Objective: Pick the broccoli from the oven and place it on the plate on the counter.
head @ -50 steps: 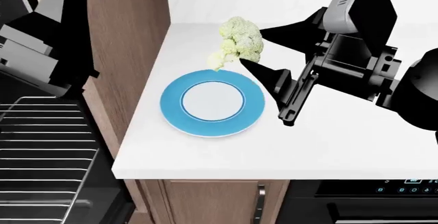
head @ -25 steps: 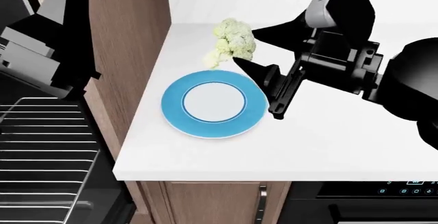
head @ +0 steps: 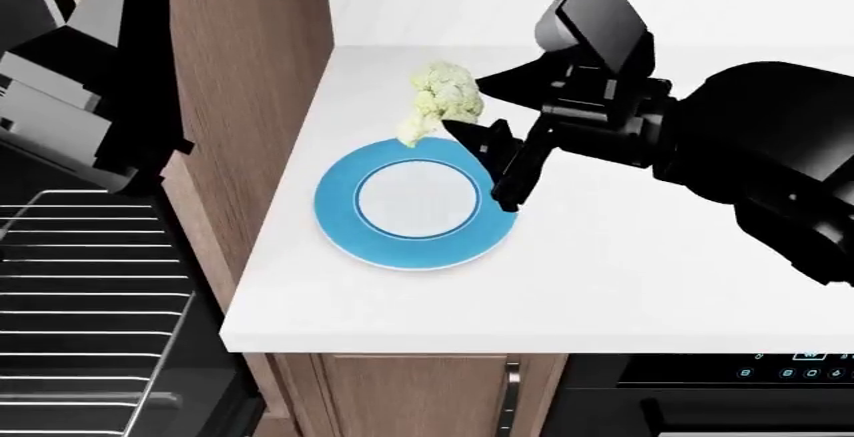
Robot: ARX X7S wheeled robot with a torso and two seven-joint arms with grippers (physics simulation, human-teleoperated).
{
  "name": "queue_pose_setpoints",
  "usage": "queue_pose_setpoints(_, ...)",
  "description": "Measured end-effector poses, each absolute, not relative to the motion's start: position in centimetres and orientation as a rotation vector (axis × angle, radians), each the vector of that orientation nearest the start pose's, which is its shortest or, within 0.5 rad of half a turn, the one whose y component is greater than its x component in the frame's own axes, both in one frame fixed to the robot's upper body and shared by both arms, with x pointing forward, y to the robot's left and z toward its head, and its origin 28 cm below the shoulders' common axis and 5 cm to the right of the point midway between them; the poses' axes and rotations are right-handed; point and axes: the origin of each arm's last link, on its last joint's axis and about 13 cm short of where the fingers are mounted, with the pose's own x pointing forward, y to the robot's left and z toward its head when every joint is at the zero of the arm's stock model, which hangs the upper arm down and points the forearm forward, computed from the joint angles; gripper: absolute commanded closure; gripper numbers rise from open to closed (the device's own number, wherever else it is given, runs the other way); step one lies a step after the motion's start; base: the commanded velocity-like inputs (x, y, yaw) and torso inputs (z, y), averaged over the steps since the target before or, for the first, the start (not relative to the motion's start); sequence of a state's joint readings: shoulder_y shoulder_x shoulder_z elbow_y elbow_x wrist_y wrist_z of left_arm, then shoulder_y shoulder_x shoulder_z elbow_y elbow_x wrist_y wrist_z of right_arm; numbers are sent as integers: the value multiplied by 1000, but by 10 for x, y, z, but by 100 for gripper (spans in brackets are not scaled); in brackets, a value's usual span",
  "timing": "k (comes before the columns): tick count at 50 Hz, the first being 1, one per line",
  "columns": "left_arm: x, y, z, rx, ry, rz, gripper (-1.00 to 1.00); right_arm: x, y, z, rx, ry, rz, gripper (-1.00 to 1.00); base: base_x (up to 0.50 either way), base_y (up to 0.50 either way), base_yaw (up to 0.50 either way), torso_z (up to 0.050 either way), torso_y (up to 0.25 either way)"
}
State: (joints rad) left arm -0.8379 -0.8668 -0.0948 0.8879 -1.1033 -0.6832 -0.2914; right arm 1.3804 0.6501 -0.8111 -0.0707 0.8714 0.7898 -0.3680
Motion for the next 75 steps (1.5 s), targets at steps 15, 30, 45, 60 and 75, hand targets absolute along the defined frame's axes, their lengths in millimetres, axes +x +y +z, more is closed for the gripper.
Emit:
queue_pose_setpoints(15, 179, 269, 321, 241, -741, -350, -100, 343, -128, 293, -434, 127, 824, 100, 0, 0, 0, 0, 0)
queue_pose_setpoints(30, 178, 269, 323, 245, -746, -348, -100, 350, -124, 282, -446, 221, 812, 100, 0, 0, 0, 0, 0)
queue_pose_setpoints(45, 179, 269, 323, 244, -748, -347, -100, 355, -117, 277, -442, 262, 813, 100, 0, 0, 0, 0, 0)
queue_pose_setpoints(60, 179, 270, 323, 243, -749, -345, -100, 359, -109, 275, -438, 310, 820, 100, 0, 0, 0, 0, 0)
queue_pose_setpoints(75, 179, 270, 323, 245, -750, -344, -100, 360, -105, 273, -432, 349, 832, 100, 0, 0, 0, 0, 0)
